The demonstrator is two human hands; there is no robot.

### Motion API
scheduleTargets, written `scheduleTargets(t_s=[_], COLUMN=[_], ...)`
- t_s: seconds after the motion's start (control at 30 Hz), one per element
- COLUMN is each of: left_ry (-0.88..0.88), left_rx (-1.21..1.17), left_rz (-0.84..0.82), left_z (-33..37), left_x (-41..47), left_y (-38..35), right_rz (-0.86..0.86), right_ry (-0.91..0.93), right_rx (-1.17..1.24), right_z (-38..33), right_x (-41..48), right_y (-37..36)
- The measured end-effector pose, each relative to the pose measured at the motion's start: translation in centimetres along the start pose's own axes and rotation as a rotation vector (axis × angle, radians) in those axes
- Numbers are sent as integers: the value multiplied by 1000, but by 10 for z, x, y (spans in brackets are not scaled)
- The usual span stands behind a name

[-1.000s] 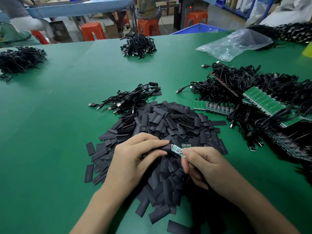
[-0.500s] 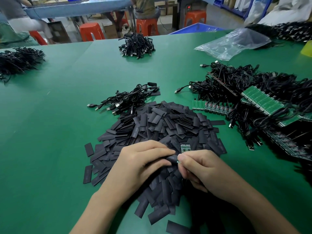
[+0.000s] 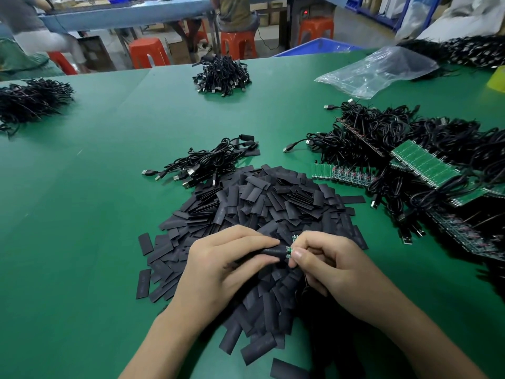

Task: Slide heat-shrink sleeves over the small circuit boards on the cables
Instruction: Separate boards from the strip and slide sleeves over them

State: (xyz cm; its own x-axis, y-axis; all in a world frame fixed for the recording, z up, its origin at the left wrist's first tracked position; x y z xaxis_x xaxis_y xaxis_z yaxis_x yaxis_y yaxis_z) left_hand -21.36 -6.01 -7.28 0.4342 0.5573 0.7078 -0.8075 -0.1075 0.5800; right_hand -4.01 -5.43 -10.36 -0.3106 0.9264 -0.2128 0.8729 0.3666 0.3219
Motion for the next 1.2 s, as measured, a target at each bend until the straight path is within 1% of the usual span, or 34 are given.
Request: scheduleTargets(t_s=[0.23,0.4,0.5,0.63,0.8,1.07,1.2], left_ry=[32,1,10,65,82,55,68], left_rx=[-41,-19,-15,-26,-30,-17,1], left_rz=[-12,-61,-38,32,35,20,54], left_z=[-1,1,0,-5,-7,-3,-2], left_x=[0,0,1,0,-2,-1,0], left_y=[-3,-8,-6,1,0,-5,-4], right_rz=[-11,-12,12,62,83,65,68], right_ry=[-5,-10,-10,-10,-27,-31,-29], right_rx=[6,-11,6,47,53,51,54], right_z=[3,5,3,1,1,0,-1], right_x=[1,1,1,0,-1,-2,-1], right_y=[-1,-2,0,7,4,3,3])
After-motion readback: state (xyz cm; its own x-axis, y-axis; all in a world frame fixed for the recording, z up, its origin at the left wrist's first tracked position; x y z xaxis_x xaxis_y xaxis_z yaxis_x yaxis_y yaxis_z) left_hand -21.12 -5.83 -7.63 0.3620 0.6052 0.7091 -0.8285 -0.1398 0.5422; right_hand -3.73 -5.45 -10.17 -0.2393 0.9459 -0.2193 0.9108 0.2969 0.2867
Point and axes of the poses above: each hand's wrist, its own x-axis towards the middle knuckle, its own y-axis out of the back of the hand, z = x × y, the point moved 7 cm from there along x, towards the middle knuckle, and after that the axes turned 14 degrees about -y, right-handed, at the moved point
